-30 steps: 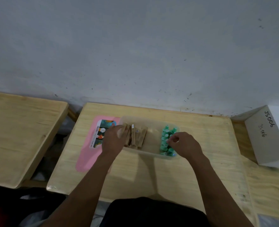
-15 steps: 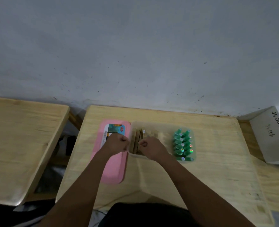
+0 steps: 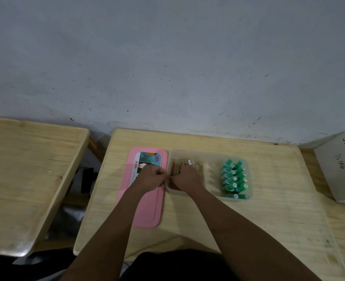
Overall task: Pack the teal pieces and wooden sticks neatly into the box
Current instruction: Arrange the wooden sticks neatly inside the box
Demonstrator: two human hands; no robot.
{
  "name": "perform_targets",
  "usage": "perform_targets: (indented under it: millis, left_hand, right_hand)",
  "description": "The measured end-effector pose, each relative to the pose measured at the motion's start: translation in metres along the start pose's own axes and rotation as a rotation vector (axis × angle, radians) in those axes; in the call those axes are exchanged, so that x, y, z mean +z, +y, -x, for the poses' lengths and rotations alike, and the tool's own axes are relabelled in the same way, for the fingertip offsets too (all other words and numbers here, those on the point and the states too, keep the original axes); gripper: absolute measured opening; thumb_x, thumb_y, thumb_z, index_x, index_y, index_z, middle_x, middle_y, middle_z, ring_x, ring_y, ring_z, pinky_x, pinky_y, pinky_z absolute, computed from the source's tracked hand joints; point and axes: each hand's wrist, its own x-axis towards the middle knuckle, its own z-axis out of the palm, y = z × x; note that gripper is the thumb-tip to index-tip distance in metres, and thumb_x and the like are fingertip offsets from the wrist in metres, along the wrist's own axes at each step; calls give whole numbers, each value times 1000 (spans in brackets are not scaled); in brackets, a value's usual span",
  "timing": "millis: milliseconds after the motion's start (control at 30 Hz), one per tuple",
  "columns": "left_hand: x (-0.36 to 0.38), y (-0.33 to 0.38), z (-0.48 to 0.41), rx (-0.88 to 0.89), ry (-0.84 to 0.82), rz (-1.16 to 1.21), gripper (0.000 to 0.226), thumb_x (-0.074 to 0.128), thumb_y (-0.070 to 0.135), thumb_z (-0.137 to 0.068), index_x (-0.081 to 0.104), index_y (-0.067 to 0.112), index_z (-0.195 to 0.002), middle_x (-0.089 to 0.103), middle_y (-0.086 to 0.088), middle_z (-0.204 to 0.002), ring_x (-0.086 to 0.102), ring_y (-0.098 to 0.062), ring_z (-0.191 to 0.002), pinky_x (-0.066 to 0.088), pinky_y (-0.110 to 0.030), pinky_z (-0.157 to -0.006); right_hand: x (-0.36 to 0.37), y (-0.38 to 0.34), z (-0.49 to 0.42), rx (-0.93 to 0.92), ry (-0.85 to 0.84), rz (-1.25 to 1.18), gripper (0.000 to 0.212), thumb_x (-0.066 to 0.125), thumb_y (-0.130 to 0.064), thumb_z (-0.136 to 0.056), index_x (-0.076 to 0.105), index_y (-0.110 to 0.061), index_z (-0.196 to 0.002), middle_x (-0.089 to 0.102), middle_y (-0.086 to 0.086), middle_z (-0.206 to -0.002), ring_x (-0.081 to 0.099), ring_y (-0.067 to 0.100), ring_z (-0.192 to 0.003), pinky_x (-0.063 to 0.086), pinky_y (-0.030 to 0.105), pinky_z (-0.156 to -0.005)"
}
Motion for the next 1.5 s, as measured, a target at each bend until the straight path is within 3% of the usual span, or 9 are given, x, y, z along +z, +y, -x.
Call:
perform_targets:
  millis: [233, 400, 633, 867, 967, 1133, 1267, 1433, 1500]
  left_hand:
    - [0, -1, 0, -20, 2, 44, 9, 61, 11, -89, 69, 12, -84, 69, -10, -78, 65, -19, -70, 58, -39, -80]
    - [-1, -1, -2, -25, -7, 21, 13, 62, 13, -88, 71, 6, -94, 69, -9, -81, 66, -19, -72, 58, -38, -82]
    - [3, 0, 0, -21, 19, 26, 10, 61, 12, -89, 71, 8, -90, 69, -10, -79, 65, -19, -70, 58, -39, -81]
    - [3, -1, 0, -44, 28, 37, 14, 62, 13, -88, 71, 4, -95, 69, -9, -81, 66, -21, -73, 59, -44, -82]
    - [3, -1, 0, -53, 31, 56, 16, 63, 14, -88, 71, 4, -97, 69, -10, -85, 66, -23, -77, 59, -45, -83]
    - [3, 0, 2, -50, 29, 60, 9, 63, 13, -88, 70, 8, -89, 70, -12, -83, 65, -22, -75, 59, -45, -81]
    - [4, 1, 4, -34, 34, 39, 10, 62, 12, -88, 69, 13, -81, 70, -11, -83, 65, -20, -71, 59, -42, -79]
    - [4, 3, 6, -30, 33, 40, 13, 61, 12, -89, 68, 14, -79, 71, -15, -84, 66, -21, -72, 59, -40, -77]
    - [4, 3, 7, -27, 35, 40, 16, 60, 11, -89, 67, 16, -75, 71, -18, -85, 66, -22, -73, 59, -41, -78]
  right_hand:
    - [-5, 12, 7, 75, 72, -132, 27, 66, -31, -79, 60, -10, -64, 53, 0, -54, 52, 13, -52, 37, 25, -44]
    - [-3, 25, 3, 54, 136, -263, 28, 68, -30, -72, 72, -3, -70, 70, 19, -70, 69, 31, -69, 59, 49, -67]
    - [-7, 19, 12, -36, 180, -224, 15, 71, -4, -74, 70, -7, -88, 66, 3, -81, 66, 21, -82, 55, 38, -79]
    - [-3, 22, 11, -151, 143, -261, 22, 80, -11, -73, 74, -8, -95, 73, 4, -91, 63, 12, -76, 44, 13, -60]
    - [-7, 20, 15, -147, 83, -386, 29, 84, -13, -71, 75, -5, -97, 74, 7, -89, 66, 17, -80, 52, 25, -73]
    - [-6, 20, 8, -53, 62, -504, 38, 79, 7, -67, 70, 1, -103, 68, 3, -78, 61, 12, -70, 50, 17, -62]
    - [-2, 21, 4, -40, 45, -429, 40, 78, 4, -68, 67, -1, -106, 68, 9, -82, 61, 17, -73, 51, 28, -66]
    - [1, 24, 6, -65, 111, -176, 7, 70, -6, -77, 71, -2, -82, 69, 11, -75, 64, 22, -70, 43, 23, -57]
    - [4, 24, 5, -82, 80, -101, 18, 65, -10, -81, 64, -13, -63, 58, 0, -59, 53, 10, -54, 32, 14, -47]
